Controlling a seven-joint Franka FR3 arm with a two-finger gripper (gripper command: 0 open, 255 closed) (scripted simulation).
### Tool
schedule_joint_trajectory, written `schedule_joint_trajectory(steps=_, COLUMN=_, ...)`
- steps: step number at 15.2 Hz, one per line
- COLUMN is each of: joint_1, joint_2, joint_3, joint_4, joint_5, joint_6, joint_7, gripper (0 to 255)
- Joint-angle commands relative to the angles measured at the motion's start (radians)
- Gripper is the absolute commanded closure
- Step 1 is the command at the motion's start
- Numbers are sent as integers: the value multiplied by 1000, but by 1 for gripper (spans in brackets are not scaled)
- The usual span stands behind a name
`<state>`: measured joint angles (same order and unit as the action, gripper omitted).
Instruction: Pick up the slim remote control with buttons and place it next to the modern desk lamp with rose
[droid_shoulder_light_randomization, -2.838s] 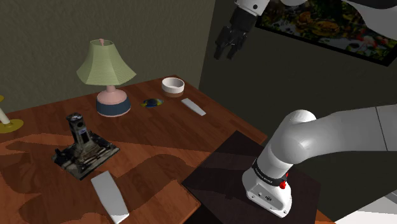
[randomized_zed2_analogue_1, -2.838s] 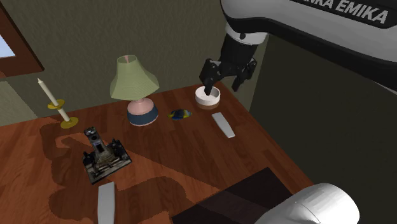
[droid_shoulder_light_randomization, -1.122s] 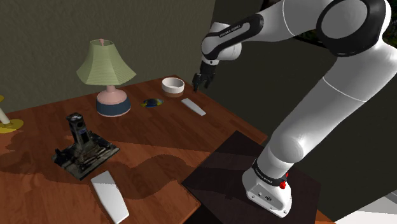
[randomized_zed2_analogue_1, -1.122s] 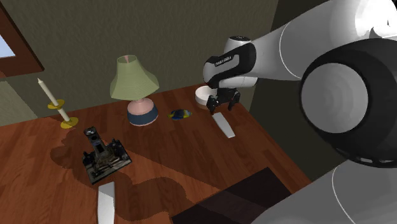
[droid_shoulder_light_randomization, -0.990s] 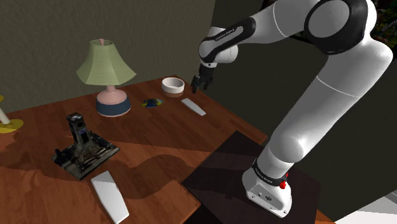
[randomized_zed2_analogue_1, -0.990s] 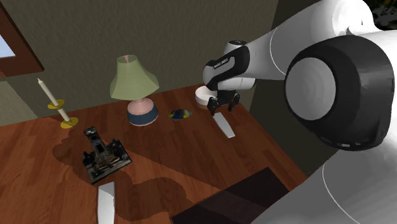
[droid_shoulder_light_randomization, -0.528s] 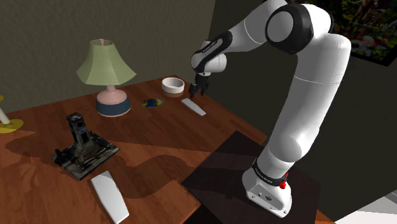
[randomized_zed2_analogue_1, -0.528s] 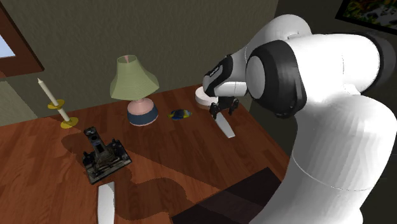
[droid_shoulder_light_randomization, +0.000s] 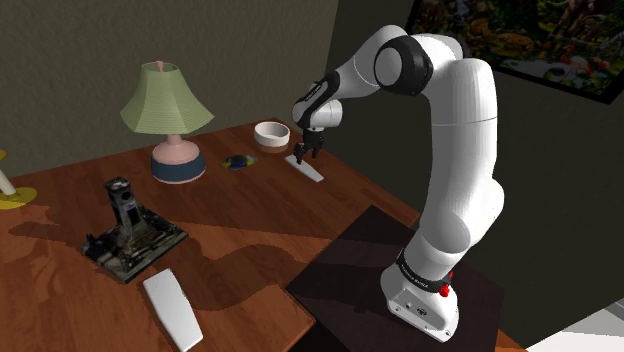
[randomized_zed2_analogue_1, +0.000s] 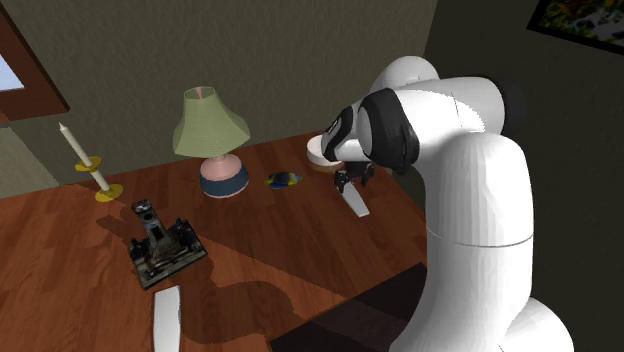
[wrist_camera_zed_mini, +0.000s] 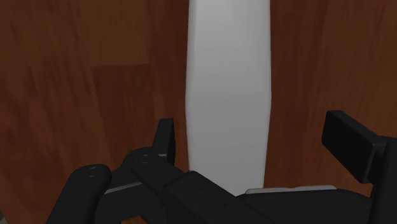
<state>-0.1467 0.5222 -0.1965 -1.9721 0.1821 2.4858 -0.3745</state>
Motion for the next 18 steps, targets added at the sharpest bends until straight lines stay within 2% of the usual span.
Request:
schedule_joint_trajectory(steps=1, joint_1=-9, joint_2=43, joint_3=4, joint_4=29, joint_5=5, joint_6=11, joint_7=-7, gripper=0)
schedule_joint_trajectory(steps=8, joint_1=-21, joint_2=115, joint_3=21, joint_4=44, joint_5=24, joint_6=68, joint_7=-19, gripper=0)
schedule_joint_trajectory(steps=15, joint_1=-21, joint_2=115, joint_3=21, joint_4=44, joint_5=24, joint_6=68, joint_7=-19, gripper=0)
schedule_joint_trajectory(steps=16, joint_1=-21, joint_2=115, joint_3=21, joint_4=44, joint_5=24, joint_6=68, joint_7=-19, gripper=255)
schedule_joint_trajectory(steps=18, joint_1=-21, joint_2=115, joint_3=21, joint_4=44, joint_5=24, joint_6=68, joint_7=-19, gripper=255)
